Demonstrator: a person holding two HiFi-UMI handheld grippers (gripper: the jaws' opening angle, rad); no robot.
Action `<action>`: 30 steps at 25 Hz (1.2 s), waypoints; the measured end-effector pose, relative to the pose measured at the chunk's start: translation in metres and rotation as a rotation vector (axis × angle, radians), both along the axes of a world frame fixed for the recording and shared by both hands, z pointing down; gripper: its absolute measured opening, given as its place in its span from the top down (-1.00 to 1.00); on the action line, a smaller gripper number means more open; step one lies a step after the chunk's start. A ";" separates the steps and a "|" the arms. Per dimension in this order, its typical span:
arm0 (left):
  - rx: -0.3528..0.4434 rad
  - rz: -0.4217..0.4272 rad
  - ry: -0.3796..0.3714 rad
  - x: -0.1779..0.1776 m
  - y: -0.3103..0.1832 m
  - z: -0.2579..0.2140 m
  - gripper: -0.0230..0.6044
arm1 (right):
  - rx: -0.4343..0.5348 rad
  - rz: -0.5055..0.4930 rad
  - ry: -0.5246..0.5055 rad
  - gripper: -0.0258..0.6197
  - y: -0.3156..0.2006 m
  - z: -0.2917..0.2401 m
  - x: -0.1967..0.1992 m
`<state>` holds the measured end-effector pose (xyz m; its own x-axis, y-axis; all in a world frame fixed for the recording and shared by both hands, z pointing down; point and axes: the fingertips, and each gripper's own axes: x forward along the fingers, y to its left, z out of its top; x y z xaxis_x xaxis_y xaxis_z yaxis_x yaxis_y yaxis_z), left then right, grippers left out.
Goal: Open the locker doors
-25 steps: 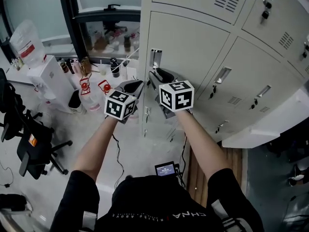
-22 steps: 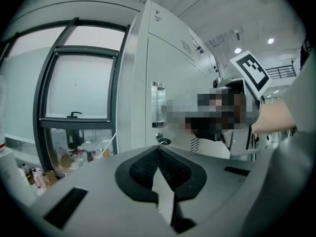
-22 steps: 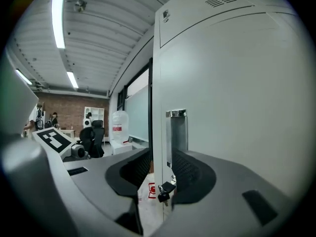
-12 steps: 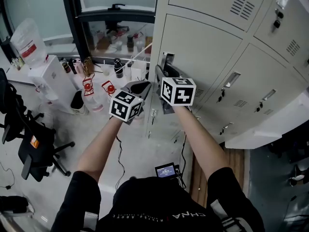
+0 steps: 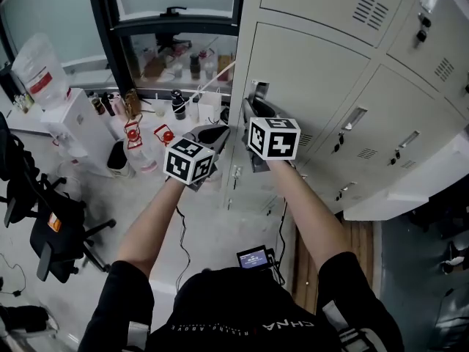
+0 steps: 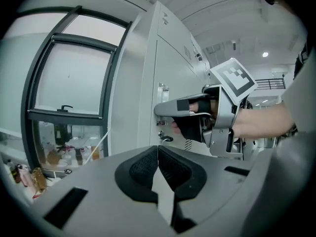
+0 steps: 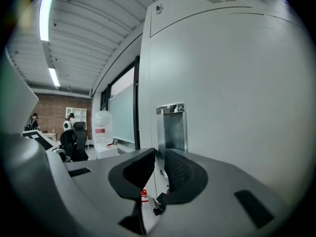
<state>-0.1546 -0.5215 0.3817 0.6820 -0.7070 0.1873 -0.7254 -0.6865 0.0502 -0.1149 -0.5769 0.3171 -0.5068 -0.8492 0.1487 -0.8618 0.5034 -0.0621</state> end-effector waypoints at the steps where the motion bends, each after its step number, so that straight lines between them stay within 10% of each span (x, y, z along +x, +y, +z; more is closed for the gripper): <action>1: 0.003 0.004 -0.005 0.000 0.001 0.000 0.87 | -0.004 -0.002 -0.002 0.67 0.000 0.000 0.000; 14: 0.037 0.057 -0.054 0.012 0.014 0.001 0.86 | -0.005 -0.111 0.010 0.69 0.051 0.002 0.000; 18: 0.018 0.137 -0.071 0.026 0.027 0.008 0.57 | -0.012 -0.153 0.009 0.69 0.073 0.003 0.004; 30: 0.048 0.404 -0.047 0.073 0.098 0.018 0.59 | -0.015 -0.224 -0.002 0.68 0.157 0.005 0.039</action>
